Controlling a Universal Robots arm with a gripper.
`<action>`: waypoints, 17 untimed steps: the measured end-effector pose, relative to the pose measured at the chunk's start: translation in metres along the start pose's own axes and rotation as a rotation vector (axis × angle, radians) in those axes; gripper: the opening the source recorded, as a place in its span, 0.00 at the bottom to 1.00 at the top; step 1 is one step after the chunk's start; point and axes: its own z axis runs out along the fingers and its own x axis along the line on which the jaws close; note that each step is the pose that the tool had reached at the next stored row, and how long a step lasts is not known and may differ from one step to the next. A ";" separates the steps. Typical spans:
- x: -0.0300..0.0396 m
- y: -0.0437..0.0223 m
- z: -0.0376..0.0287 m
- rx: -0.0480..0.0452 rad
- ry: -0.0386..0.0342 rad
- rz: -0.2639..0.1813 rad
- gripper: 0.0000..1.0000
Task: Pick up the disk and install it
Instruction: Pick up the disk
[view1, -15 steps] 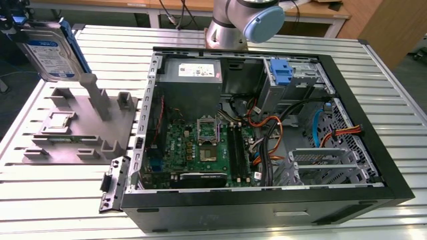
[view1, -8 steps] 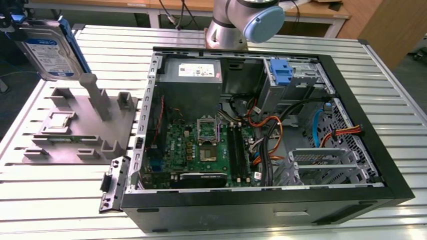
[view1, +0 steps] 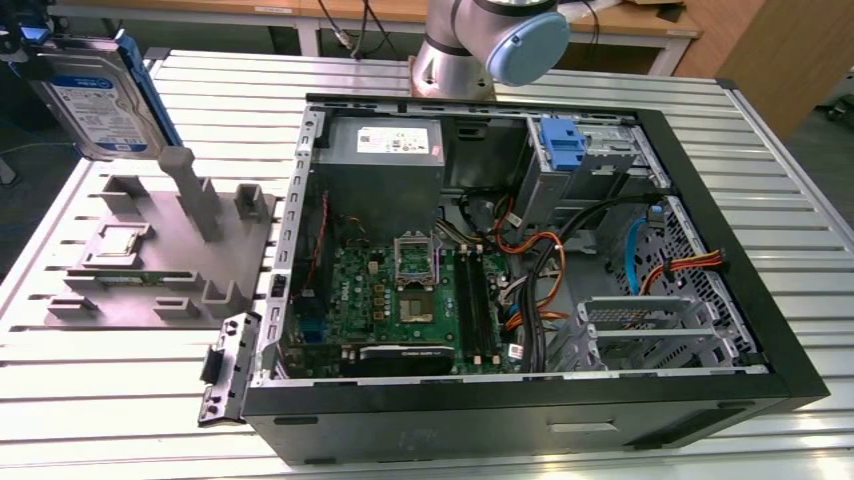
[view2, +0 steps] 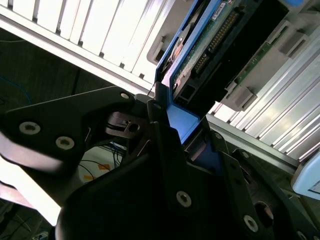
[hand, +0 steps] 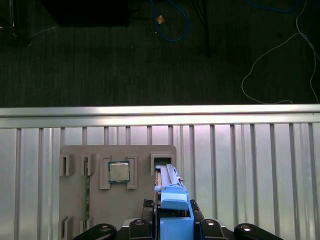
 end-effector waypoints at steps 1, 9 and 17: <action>0.0000 0.0000 -0.0003 -0.0001 0.0001 0.000 0.36; -0.0002 0.0001 -0.0026 0.0000 0.0001 0.000 0.36; -0.0003 0.0002 -0.0043 -0.0001 0.0001 0.000 0.36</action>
